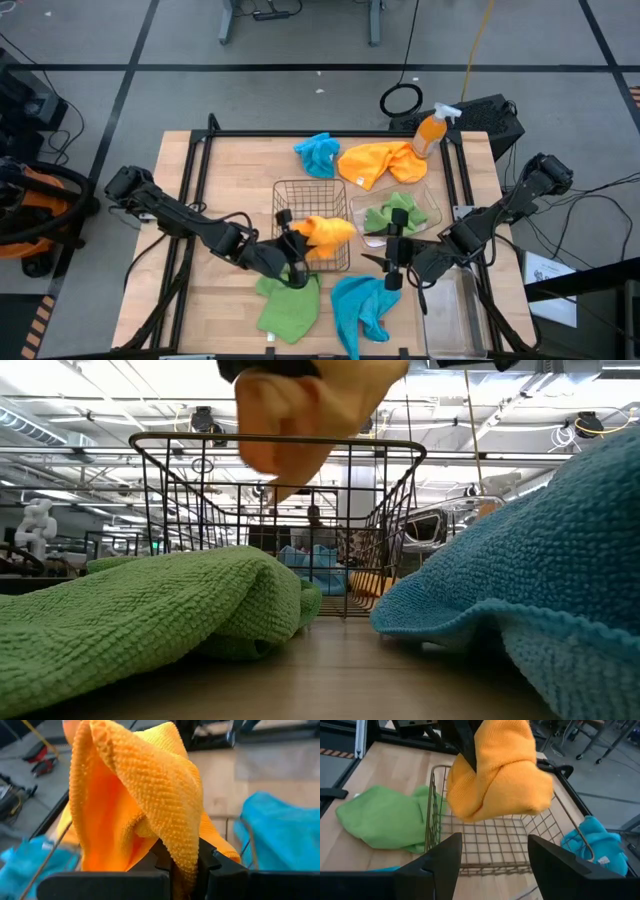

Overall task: Sort microfiber towel by color & place in baskets
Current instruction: Put the left yellow towel into the wire basket

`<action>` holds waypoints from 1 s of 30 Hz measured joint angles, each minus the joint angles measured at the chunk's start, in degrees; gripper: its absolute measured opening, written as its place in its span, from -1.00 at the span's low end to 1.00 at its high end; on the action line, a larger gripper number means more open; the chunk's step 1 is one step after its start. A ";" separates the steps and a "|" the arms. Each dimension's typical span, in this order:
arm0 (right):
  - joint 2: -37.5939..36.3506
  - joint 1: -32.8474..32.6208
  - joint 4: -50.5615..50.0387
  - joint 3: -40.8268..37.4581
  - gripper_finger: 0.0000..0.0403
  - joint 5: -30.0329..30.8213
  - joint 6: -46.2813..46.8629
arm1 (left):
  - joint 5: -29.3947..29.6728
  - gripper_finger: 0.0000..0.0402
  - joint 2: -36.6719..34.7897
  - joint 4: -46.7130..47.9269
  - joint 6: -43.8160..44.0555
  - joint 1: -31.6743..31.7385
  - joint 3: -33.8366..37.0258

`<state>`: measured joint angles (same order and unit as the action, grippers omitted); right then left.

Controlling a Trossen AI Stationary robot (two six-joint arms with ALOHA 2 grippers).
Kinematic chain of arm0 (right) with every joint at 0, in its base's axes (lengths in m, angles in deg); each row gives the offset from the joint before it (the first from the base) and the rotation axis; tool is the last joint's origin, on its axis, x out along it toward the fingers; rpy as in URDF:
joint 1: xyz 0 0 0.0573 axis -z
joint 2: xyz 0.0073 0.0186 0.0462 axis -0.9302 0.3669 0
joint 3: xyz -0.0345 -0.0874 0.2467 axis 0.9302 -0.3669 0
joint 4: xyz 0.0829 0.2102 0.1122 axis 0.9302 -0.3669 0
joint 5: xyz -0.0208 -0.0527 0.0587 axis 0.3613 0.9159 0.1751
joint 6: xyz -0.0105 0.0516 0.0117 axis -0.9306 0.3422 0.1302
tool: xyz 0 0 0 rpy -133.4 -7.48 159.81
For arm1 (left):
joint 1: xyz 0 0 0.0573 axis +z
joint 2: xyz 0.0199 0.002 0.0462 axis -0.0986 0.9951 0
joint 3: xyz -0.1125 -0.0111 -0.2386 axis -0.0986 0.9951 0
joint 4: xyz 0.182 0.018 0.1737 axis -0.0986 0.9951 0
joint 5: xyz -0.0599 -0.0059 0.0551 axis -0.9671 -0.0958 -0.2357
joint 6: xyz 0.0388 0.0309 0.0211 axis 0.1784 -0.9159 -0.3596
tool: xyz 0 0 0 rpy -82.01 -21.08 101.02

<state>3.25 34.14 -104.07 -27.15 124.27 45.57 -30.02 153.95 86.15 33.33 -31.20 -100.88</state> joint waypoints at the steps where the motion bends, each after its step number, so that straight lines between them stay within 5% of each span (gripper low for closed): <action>1: -0.05 -0.02 -0.17 0.00 0.08 0.00 0.39 | 0.16 -0.86 0.00 1.29 1.09 0.00 0.00; 21: -0.06 -0.08 -1.68 0.00 0.08 0.02 0.74 | 4.10 -0.86 0.00 12.84 11.49 2.22 0.00; 30: -0.06 -0.08 -2.57 -0.07 0.08 0.04 0.57 | -6.88 -0.85 1.67 13.98 13.02 9.34 0.06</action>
<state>3.19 34.06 -106.63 -27.22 124.31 46.15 -36.91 155.62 100.13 46.35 -21.86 -100.82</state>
